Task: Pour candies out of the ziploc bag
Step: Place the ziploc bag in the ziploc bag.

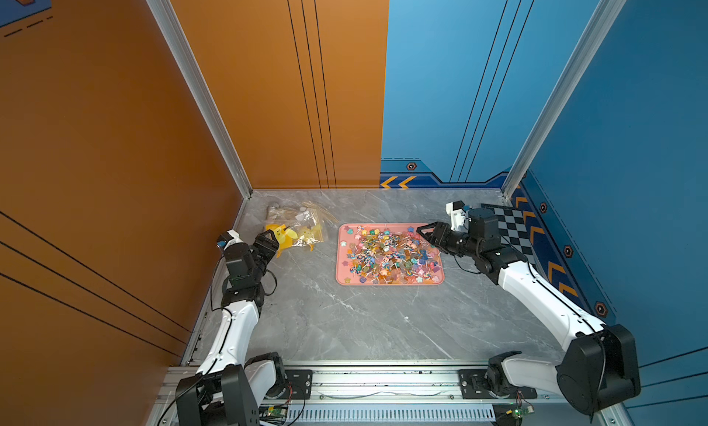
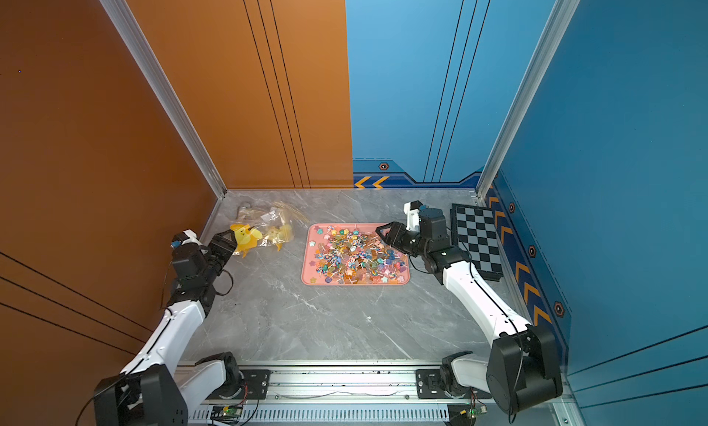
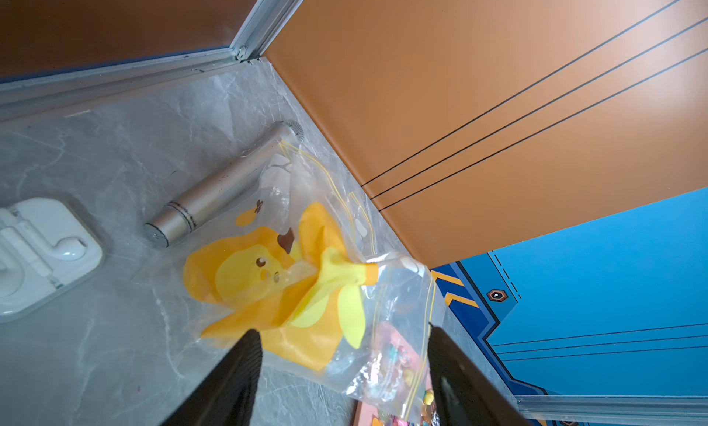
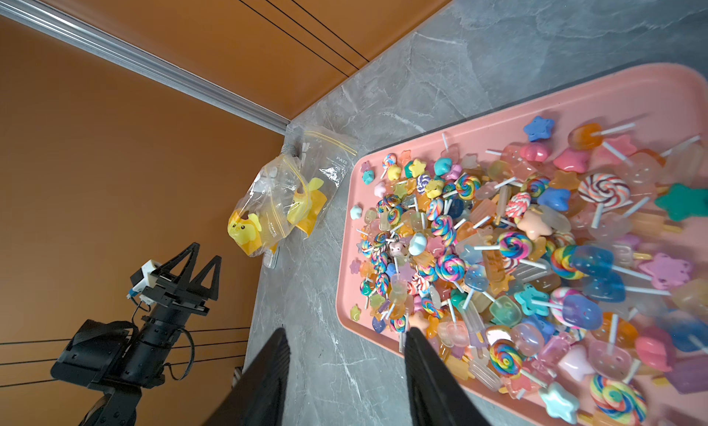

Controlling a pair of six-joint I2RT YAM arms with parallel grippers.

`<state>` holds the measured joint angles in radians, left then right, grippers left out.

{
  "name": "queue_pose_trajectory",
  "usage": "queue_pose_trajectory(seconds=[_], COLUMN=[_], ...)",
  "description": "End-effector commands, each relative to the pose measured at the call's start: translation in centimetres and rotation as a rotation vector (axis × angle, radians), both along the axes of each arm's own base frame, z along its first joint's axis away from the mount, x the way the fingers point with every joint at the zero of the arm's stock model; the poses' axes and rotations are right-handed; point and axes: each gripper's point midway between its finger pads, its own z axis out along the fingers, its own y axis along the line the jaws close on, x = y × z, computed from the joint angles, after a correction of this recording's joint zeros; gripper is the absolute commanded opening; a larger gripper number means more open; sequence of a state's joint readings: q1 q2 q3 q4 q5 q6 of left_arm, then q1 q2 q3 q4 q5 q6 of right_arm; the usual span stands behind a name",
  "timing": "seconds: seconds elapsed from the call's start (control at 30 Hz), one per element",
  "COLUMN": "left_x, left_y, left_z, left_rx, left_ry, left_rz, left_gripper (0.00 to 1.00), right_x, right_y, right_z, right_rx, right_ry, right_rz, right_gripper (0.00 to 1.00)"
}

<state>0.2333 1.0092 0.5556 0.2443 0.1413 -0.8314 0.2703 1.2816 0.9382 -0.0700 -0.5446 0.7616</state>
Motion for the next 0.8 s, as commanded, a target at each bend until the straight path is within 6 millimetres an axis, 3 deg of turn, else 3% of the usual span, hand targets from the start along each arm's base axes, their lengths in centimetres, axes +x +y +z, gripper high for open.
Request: queue_pose_trajectory(seconds=[0.0, 0.07, 0.13, 0.23, 0.3, 0.57, 0.77], left_x=[-0.5, -0.1, 0.5, 1.9, 2.7, 5.5, 7.2], left_y=[-0.4, -2.0, -3.8, -7.0, -8.1, -8.7, -8.4], left_z=[2.1, 3.1, 2.7, 0.2, -1.5, -2.2, -4.3], left_rx=[0.097, 0.132, 0.137, 0.110, 0.084, 0.078, 0.055], left_ry=[0.034, 0.030, 0.046, 0.116, 0.164, 0.184, 0.236], left_rz=[0.001, -0.038, -0.100, -0.231, -0.276, -0.324, -0.337], left_gripper=[0.71, 0.71, 0.71, 0.71, 0.70, 0.71, 0.70], right_x=[-0.2, -0.1, -0.1, -0.1, -0.1, -0.3, -0.3], right_y=[0.1, 0.1, 0.3, 0.5, 0.5, -0.1, -0.3], right_z=[0.3, 0.3, 0.2, 0.2, 0.1, -0.3, -0.6], right_rx=[-0.016, -0.017, -0.017, -0.015, -0.015, -0.032, -0.035], right_ry=[-0.010, -0.011, -0.009, -0.006, -0.004, 0.003, 0.008], right_rz=[0.008, 0.007, 0.011, 0.015, 0.015, 0.009, 0.006], right_gripper=[0.51, 0.51, 0.51, 0.51, 0.51, 0.51, 0.51])
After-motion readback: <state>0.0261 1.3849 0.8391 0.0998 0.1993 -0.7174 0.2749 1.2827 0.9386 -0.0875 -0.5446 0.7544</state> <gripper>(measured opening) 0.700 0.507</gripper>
